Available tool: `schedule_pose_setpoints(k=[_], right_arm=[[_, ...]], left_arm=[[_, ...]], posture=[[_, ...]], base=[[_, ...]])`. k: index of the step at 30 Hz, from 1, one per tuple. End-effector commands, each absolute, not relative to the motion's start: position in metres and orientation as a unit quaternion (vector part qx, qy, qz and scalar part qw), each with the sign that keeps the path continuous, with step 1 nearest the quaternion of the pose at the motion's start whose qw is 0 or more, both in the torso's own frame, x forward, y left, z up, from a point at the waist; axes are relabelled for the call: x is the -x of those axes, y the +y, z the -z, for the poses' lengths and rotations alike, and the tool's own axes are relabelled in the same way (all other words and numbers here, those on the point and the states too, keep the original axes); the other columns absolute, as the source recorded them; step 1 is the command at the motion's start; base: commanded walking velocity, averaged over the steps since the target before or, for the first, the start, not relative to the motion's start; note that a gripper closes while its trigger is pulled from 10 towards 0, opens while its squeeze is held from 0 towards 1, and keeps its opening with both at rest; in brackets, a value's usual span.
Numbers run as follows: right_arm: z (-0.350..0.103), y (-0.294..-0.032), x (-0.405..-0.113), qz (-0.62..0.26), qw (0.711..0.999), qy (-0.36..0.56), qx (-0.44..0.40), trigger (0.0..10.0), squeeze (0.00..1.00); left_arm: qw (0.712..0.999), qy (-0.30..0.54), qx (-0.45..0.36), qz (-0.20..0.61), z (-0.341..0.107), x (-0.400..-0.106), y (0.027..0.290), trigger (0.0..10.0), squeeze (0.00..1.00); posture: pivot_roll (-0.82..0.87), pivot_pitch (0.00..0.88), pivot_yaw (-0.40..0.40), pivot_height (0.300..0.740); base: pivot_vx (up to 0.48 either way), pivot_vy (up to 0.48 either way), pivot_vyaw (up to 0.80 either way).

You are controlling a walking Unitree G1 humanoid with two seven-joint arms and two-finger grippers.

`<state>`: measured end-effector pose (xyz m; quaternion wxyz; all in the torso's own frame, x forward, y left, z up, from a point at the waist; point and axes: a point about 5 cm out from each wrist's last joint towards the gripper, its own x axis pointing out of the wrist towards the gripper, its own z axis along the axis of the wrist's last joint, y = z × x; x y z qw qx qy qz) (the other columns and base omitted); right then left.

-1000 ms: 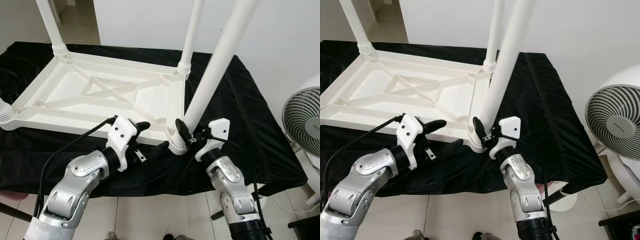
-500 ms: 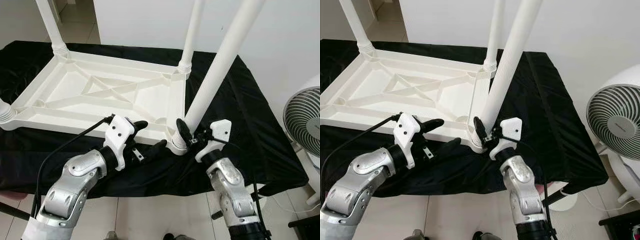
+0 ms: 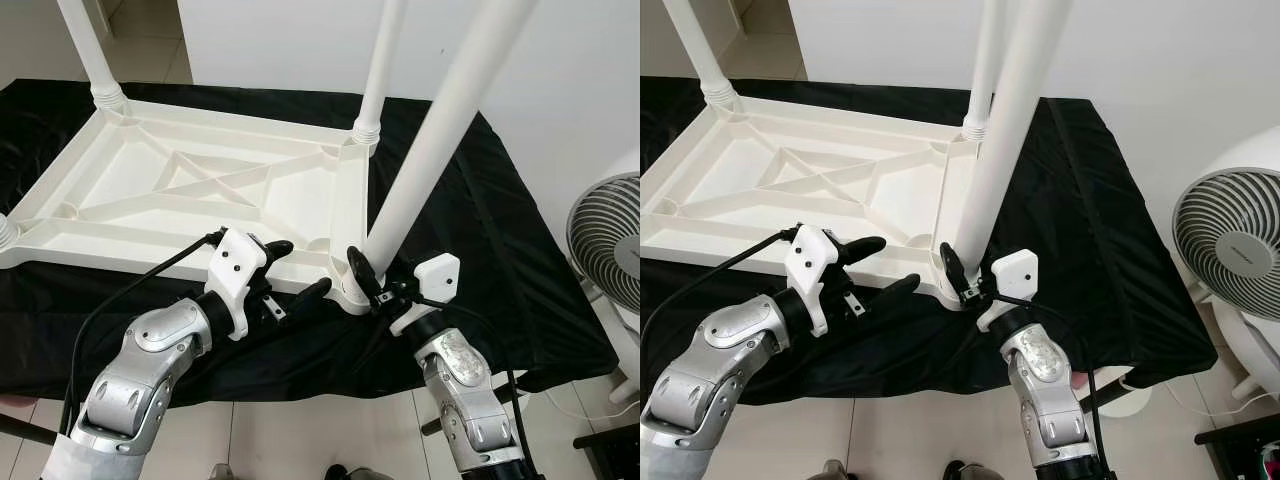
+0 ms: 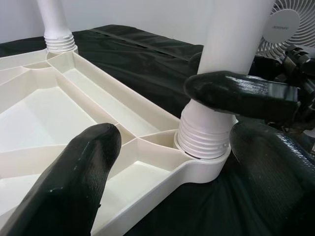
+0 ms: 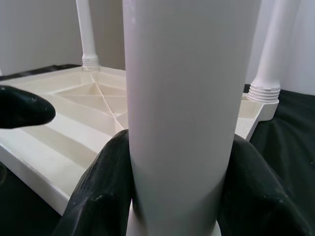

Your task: Building children table

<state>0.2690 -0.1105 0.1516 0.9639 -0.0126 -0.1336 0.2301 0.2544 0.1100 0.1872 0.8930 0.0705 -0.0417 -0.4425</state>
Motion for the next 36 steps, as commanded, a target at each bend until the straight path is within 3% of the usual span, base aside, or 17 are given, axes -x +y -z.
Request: schedule_pose_setpoints(k=[1,12,26,36], right_arm=[[-0.118,-0.12,-0.273,-0.209,0.976,-0.033,0.045,10.0,0.0],[-0.12,-0.117,-0.284,-0.226,0.973,-0.012,0.046,10.0,0.0],[-0.124,-0.126,-0.268,-0.219,0.972,-0.084,0.002,10.0,0.0],[-0.118,-0.131,-0.265,-0.207,0.975,-0.08,-0.009,10.0,0.0]], left_arm=[[0.897,-0.044,-0.069,0.435,-0.189,-0.254,0.111,10.0,0.0],[0.897,-0.048,-0.07,0.434,-0.191,-0.254,0.111,10.0,0.0],[0.898,-0.05,-0.07,0.432,-0.192,-0.254,0.111,10.0,0.0],[0.897,-0.05,-0.07,0.433,-0.192,-0.254,0.112,10.0,0.0]], posture=[[0.14,0.151,-0.041,0.74],[0.14,0.146,-0.049,0.74],[0.14,0.147,-0.046,0.74],[0.14,0.147,-0.044,0.74]], base=[[0.0,0.0,0.0],[0.0,0.0,0.0],[0.0,0.0,0.0],[0.0,0.0,0.0]])
